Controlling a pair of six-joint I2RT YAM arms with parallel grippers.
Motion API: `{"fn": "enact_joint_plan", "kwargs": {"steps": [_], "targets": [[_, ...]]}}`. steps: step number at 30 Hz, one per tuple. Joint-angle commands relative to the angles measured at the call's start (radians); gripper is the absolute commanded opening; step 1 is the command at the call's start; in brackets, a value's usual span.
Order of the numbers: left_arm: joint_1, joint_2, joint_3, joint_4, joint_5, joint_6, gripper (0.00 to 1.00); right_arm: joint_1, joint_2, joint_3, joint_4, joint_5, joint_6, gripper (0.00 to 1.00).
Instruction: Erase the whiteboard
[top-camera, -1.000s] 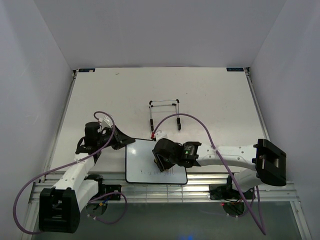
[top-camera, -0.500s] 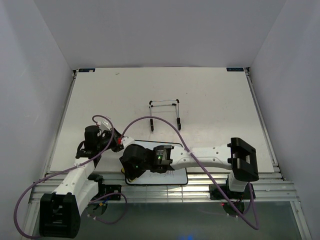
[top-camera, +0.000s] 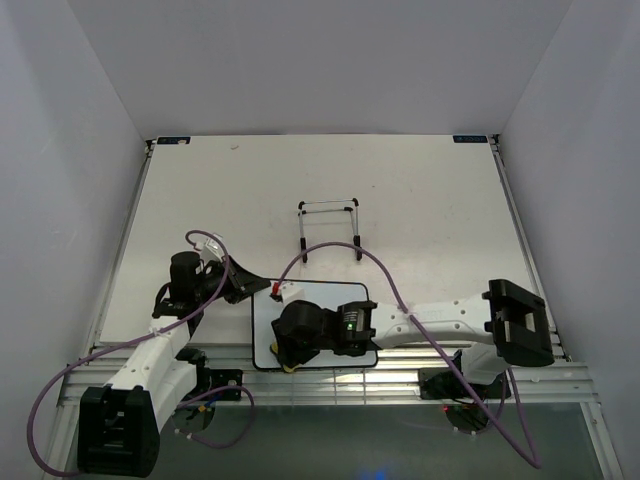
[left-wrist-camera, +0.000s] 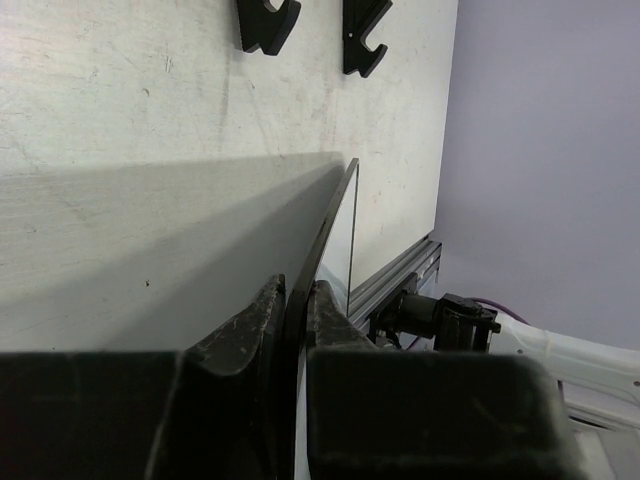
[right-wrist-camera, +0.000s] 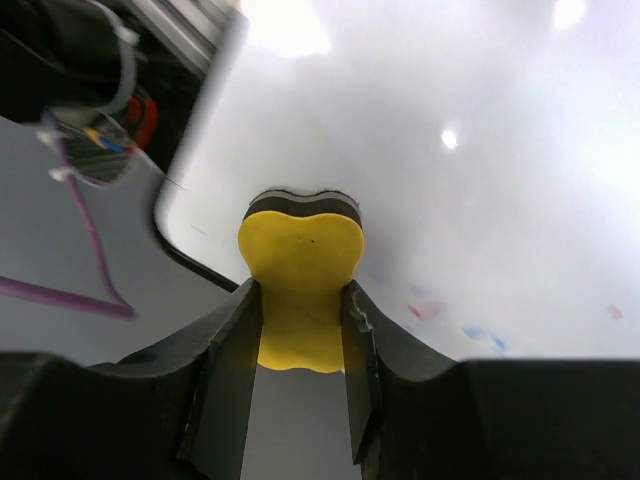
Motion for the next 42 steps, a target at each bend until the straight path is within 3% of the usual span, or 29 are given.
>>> {"fn": "enact_joint_plan", "kwargs": {"steps": [1,8,15,25,32,39,42], "targets": [[0.001,-0.009,0.025,0.003,-0.128,0.004,0.00,-0.023,-0.030,-0.191,-0.115,0.035,0.090,0.32],[0.002,-0.003,0.025,-0.003,-0.113,0.018,0.00,-0.166,-0.205,-0.567,-0.081,-0.003,0.143,0.33],[0.002,0.011,0.006,0.006,-0.111,0.028,0.00,-0.330,-0.345,-0.675,-0.083,-0.045,0.089,0.33],[0.001,0.030,-0.019,0.023,-0.117,0.028,0.00,-0.459,-0.530,-0.805,-0.116,-0.138,0.069,0.33],[0.001,0.047,-0.028,0.078,-0.113,0.016,0.00,-0.425,-0.463,-0.671,-0.167,-0.134,0.016,0.33],[0.001,0.026,-0.042,0.082,-0.122,-0.013,0.00,-0.257,-0.243,-0.300,-0.080,-0.103,-0.004,0.33],[0.002,0.017,-0.047,0.082,-0.122,-0.019,0.00,-0.249,-0.126,-0.197,-0.083,-0.109,-0.060,0.33]]}}
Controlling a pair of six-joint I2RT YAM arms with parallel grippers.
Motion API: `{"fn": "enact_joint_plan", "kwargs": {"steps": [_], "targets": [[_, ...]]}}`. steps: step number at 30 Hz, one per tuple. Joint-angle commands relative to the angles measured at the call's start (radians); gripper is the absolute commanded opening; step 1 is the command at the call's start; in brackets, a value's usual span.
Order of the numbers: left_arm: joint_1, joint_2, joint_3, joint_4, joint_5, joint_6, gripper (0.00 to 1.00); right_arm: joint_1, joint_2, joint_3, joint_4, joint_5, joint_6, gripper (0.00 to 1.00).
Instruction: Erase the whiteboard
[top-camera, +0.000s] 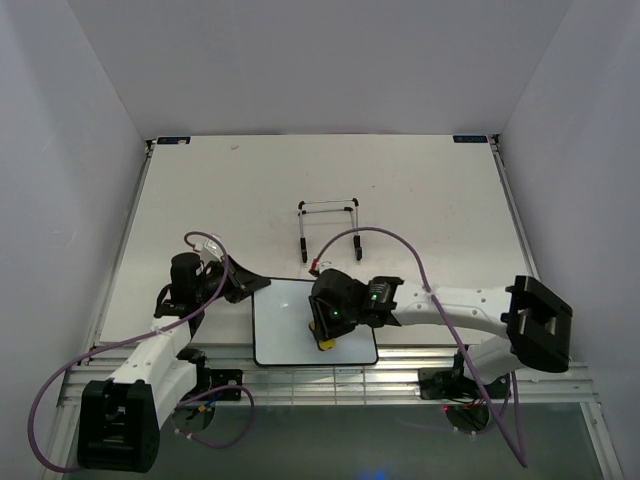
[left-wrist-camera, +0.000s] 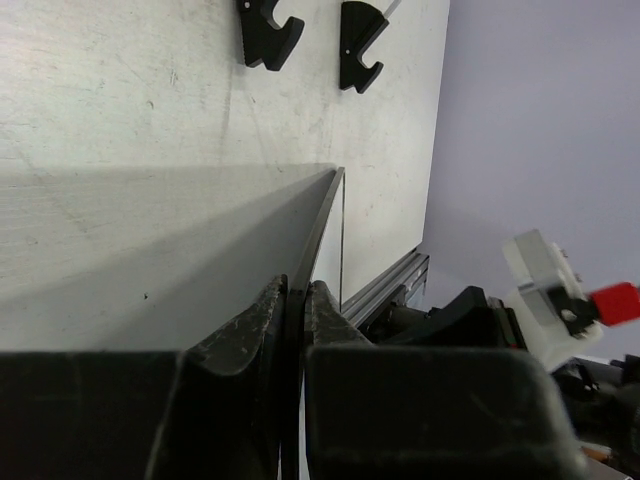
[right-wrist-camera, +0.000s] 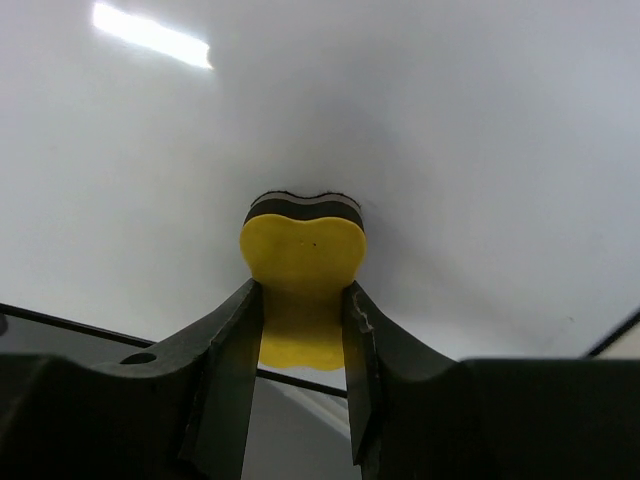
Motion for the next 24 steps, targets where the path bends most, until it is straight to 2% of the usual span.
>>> {"fn": "enact_joint_plan", "kwargs": {"steps": [1,5,7,8,15,18,24], "targets": [[0.001,-0.017,-0.021,-0.008,-0.116,0.027,0.00,0.022,0.119,0.155,0.003,-0.008,-0.071,0.32],[0.000,-0.025,-0.016,-0.020,-0.118,0.030,0.00,0.022,0.208,0.206,0.009,-0.046,-0.120,0.32],[0.000,-0.026,-0.010,-0.027,-0.118,0.036,0.00,-0.004,0.210,0.167,0.012,-0.066,-0.131,0.33],[0.001,-0.029,-0.008,-0.029,-0.116,0.036,0.00,-0.018,0.196,0.094,0.021,-0.065,-0.129,0.33],[0.001,-0.022,0.002,-0.035,-0.102,0.056,0.00,-0.214,-0.075,-0.319,0.011,-0.068,-0.079,0.33],[0.001,-0.018,-0.005,-0.029,-0.101,0.055,0.00,-0.260,-0.159,-0.408,-0.021,-0.109,-0.079,0.33],[0.001,-0.017,-0.022,-0.018,-0.105,0.042,0.00,-0.233,-0.313,-0.436,-0.006,-0.169,-0.059,0.33]]}}
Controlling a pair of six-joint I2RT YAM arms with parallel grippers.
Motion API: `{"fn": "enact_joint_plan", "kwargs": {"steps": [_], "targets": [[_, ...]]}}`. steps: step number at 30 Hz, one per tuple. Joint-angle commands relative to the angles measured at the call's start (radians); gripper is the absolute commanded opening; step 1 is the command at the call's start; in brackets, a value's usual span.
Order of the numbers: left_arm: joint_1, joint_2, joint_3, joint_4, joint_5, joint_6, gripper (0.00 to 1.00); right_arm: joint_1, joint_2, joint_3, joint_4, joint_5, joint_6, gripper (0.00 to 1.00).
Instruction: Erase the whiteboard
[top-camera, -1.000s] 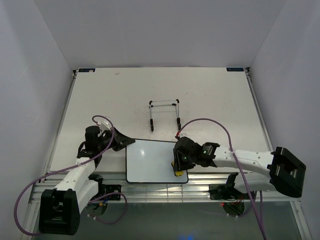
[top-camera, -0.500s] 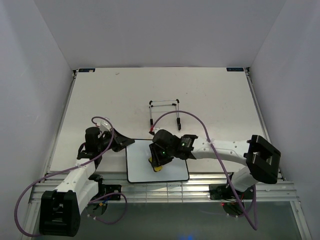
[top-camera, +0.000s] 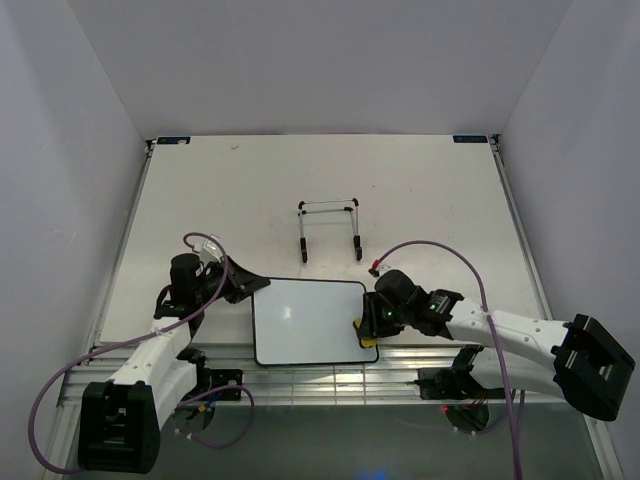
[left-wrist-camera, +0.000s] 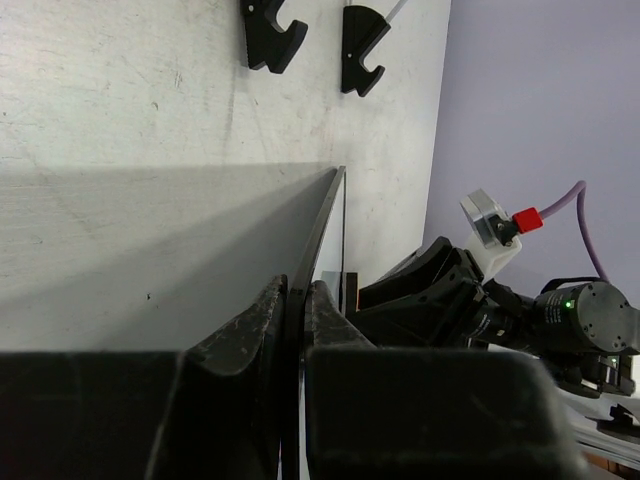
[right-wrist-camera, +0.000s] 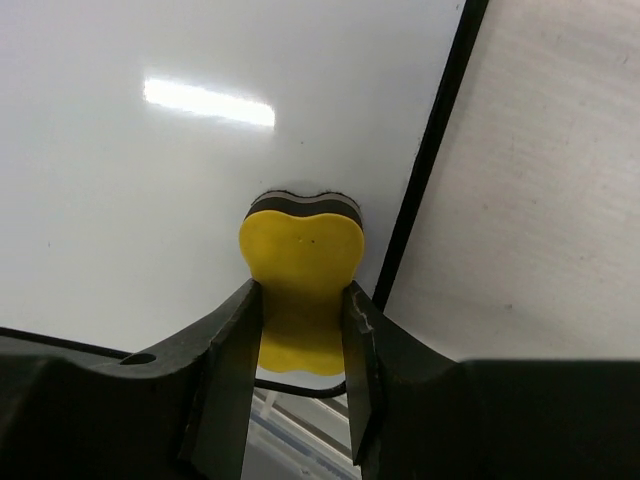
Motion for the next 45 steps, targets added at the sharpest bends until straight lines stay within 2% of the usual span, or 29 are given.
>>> {"fn": "enact_joint_plan", "kwargs": {"steps": [1,4,10,14,18,22,27,31,39,45], "targets": [[-0.001,-0.005,-0.011,-0.014,-0.095,0.044,0.00,0.044,-0.023,-0.037,-0.106,-0.073,0.001,0.33],[-0.003,-0.002,-0.014,-0.007,-0.097,0.033,0.00,0.097,-0.032,0.004,0.003,-0.116,0.003,0.32],[-0.001,-0.008,-0.005,-0.020,-0.099,0.026,0.00,0.283,0.186,0.189,0.091,-0.046,-0.016,0.33],[-0.001,-0.018,0.001,-0.036,-0.103,0.027,0.00,0.327,0.271,0.260,0.136,-0.015,-0.011,0.33],[-0.001,-0.022,0.006,-0.050,-0.105,0.038,0.00,0.329,0.264,0.233,0.090,0.034,0.010,0.33],[-0.001,-0.020,0.013,-0.048,-0.100,0.047,0.00,0.265,0.172,0.115,0.007,0.098,0.059,0.33],[-0.003,0.001,0.045,-0.054,-0.066,0.085,0.00,0.162,0.019,-0.092,-0.085,0.062,0.106,0.33],[-0.003,0.020,0.078,-0.031,-0.014,0.110,0.00,0.079,-0.084,-0.141,-0.156,0.045,0.103,0.33],[-0.001,-0.009,0.125,-0.017,0.032,0.109,0.00,-0.054,-0.129,-0.063,-0.225,-0.001,-0.011,0.34],[-0.003,-0.026,0.182,-0.016,0.064,0.099,0.00,-0.264,-0.051,0.094,-0.277,-0.003,-0.209,0.33]]}}
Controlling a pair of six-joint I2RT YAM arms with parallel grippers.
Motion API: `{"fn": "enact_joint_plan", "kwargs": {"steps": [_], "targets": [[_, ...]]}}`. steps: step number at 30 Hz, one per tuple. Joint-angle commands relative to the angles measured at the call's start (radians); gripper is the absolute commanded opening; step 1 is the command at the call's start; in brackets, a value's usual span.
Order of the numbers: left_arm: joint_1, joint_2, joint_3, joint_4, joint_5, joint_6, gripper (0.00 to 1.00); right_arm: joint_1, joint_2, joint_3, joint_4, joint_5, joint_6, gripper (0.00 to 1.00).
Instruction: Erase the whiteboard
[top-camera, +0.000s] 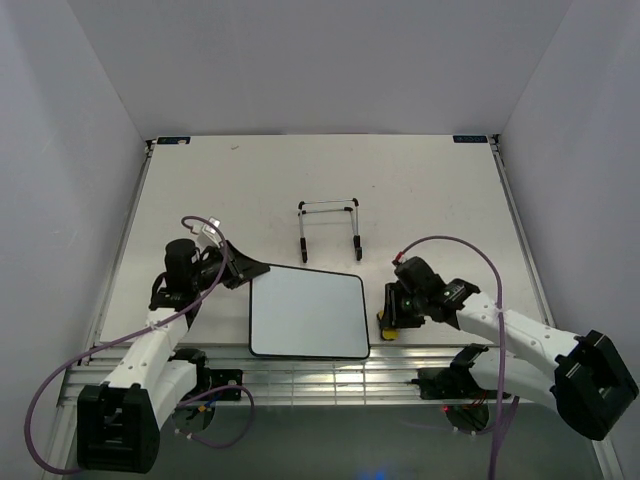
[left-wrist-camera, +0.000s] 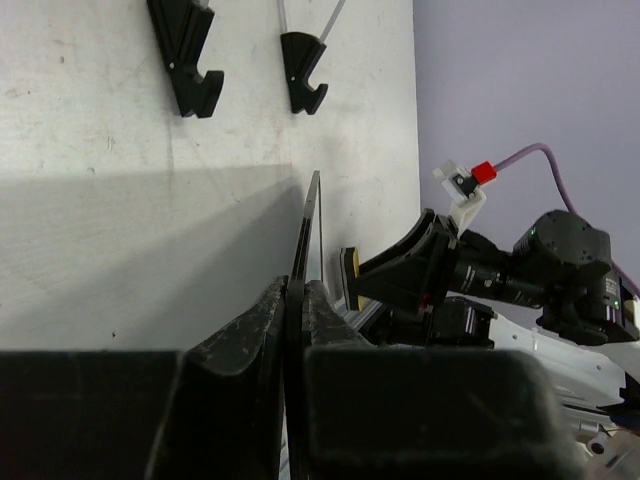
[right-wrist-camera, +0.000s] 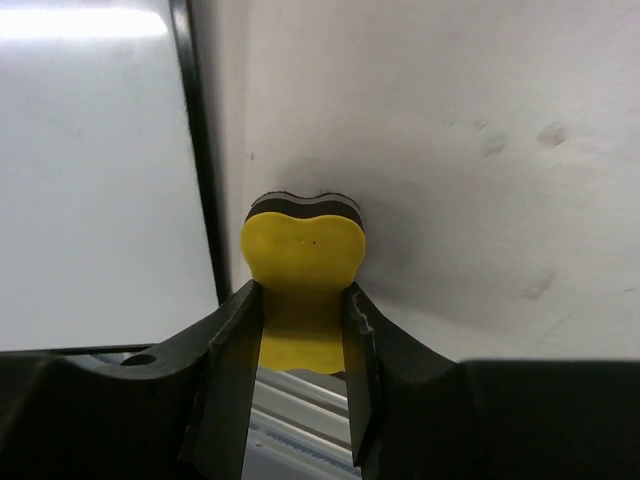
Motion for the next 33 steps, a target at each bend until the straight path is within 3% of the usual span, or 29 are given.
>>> {"fn": "enact_joint_plan", "kwargs": {"steps": [1,5,7,14,18,29,33], "targets": [[0.001,-0.035,0.067,0.014,0.008,0.028,0.00,-0.120,0.054,0.113,-0.085,0.012,-0.176,0.33],[0.001,-0.055,0.101,-0.006,0.017,0.027,0.00,-0.223,0.115,0.183,-0.105,0.046,-0.250,0.33],[0.001,-0.063,0.116,-0.005,0.032,0.024,0.00,-0.249,0.178,0.232,-0.146,0.138,-0.270,0.38],[0.002,-0.061,0.199,0.081,0.141,-0.015,0.00,-0.262,0.293,0.309,-0.162,0.187,-0.307,0.47],[0.002,-0.063,0.267,0.058,0.141,-0.007,0.00,-0.265,0.310,0.308,-0.153,0.182,-0.317,0.62],[0.004,-0.035,0.374,0.014,0.094,0.019,0.00,-0.294,0.241,0.291,-0.153,0.147,-0.350,0.63],[0.004,-0.014,0.406,0.050,0.102,-0.011,0.00,-0.316,0.145,0.298,-0.165,0.115,-0.363,0.63]]}}
